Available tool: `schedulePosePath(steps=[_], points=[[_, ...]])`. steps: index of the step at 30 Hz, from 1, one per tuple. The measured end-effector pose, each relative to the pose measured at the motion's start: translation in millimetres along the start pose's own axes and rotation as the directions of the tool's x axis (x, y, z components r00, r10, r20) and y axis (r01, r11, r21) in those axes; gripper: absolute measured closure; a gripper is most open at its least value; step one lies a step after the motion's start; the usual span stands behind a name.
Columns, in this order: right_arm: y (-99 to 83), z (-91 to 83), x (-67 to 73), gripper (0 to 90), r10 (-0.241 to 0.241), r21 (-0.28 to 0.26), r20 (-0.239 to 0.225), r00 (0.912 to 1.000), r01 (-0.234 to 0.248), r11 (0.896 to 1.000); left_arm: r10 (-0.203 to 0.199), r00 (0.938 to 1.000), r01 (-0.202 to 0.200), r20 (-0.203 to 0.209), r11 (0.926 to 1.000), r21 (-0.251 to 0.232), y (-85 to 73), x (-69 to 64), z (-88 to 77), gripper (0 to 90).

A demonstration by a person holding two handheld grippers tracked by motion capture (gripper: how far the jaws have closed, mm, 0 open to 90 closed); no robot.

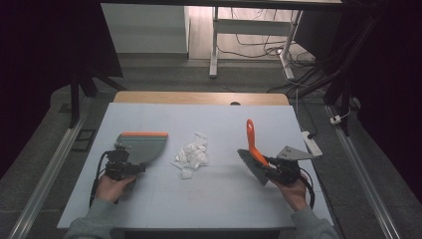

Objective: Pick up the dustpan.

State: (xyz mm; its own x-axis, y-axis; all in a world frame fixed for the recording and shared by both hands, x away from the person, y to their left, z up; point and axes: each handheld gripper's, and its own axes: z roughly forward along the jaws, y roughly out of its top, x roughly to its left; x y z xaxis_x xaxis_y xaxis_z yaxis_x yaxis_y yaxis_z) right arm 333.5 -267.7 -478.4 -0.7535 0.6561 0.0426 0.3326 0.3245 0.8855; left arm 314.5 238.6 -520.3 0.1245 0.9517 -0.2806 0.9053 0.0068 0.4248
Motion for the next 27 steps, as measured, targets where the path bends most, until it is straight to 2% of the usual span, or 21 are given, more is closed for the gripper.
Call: schedulePosePath(steps=[4, 7, 17, 24, 27], points=[[0.0, 0.6, 0.3, 70.0, -0.001, 0.001, -0.002, 1.0000, 0.001, 1.000, 0.000, 1.0000, 0.000, 0.001, 1.0000, -0.009, 0.3, -1.5, 1.6, 51.8], [-0.2, 0.8, 0.2, 70.0, -0.001, 0.003, -0.001, 1.0000, 0.001, 1.000, 0.000, 0.9997, -0.001, -0.023, 0.9999, -0.011, 0.1, -2.8, 4.1, 56.4], [-0.8, 1.6, 0.3, 70.0, -0.005, 0.010, 0.002, 1.0000, 0.005, 1.000, -0.033, 0.9991, 0.033, -0.026, 0.9992, -0.024, -0.6, -1.4, 4.5, 60.1], [-0.9, 1.4, 0.0, 70.0, -0.007, 0.011, 0.004, 1.0000, 0.007, 1.000, -0.028, 0.9994, 0.027, -0.022, 0.9989, -0.037, -1.2, 0.3, 3.5, 61.1], [-0.9, 1.2, 0.1, 70.0, -0.008, 0.011, 0.004, 1.0000, 0.008, 1.000, -0.023, 0.9994, 0.021, -0.025, 0.9977, -0.065, -1.8, 1.6, 1.0, 61.3]])
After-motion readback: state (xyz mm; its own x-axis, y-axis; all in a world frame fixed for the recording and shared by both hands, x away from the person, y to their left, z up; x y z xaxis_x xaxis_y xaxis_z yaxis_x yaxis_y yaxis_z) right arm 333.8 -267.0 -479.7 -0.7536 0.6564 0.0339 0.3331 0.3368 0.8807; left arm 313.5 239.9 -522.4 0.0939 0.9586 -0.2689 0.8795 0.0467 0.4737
